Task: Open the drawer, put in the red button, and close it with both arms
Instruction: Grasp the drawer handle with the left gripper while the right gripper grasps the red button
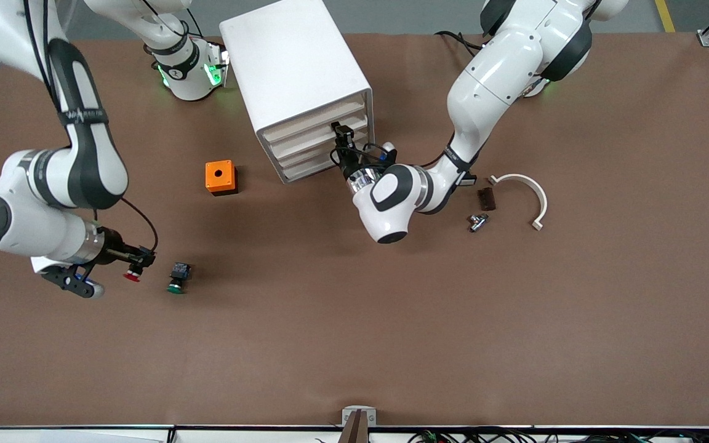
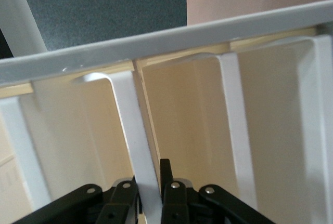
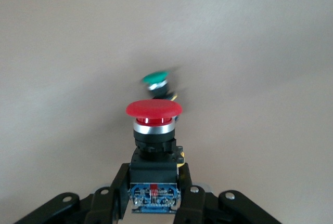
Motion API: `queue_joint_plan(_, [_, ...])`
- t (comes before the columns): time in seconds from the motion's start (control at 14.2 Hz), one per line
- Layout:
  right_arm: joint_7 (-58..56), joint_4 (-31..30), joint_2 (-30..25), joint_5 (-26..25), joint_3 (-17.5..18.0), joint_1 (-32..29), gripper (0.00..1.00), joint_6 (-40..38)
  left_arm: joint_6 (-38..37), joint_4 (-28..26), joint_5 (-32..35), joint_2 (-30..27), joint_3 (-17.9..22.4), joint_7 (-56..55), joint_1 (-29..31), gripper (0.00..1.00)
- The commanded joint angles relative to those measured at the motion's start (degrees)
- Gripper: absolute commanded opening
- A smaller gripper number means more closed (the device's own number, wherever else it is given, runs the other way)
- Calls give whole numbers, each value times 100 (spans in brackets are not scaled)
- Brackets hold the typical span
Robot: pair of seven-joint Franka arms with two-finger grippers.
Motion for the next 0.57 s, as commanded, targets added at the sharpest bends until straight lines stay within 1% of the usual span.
queue_joint_plan(0.0, [1161, -295, -566, 50, -29, 599, 0, -282, -13, 89, -81, 123, 57, -33, 187, 13])
queue_joint_plan(0.14, [1856, -295, -724, 128, -29, 1012, 0, -467, -4, 89, -81, 123, 83, -33, 319, 13])
queue_joint_plan(0.21, [2250, -295, -795, 216, -37, 1258, 0, -485, -4, 89, -64, 132, 84, -33, 398, 13])
queue_joint_plan(0.49, [3701, -392, -1015, 252, -29, 2137, 0, -468, 92, 98, -37, 141, 92, -33, 723, 13])
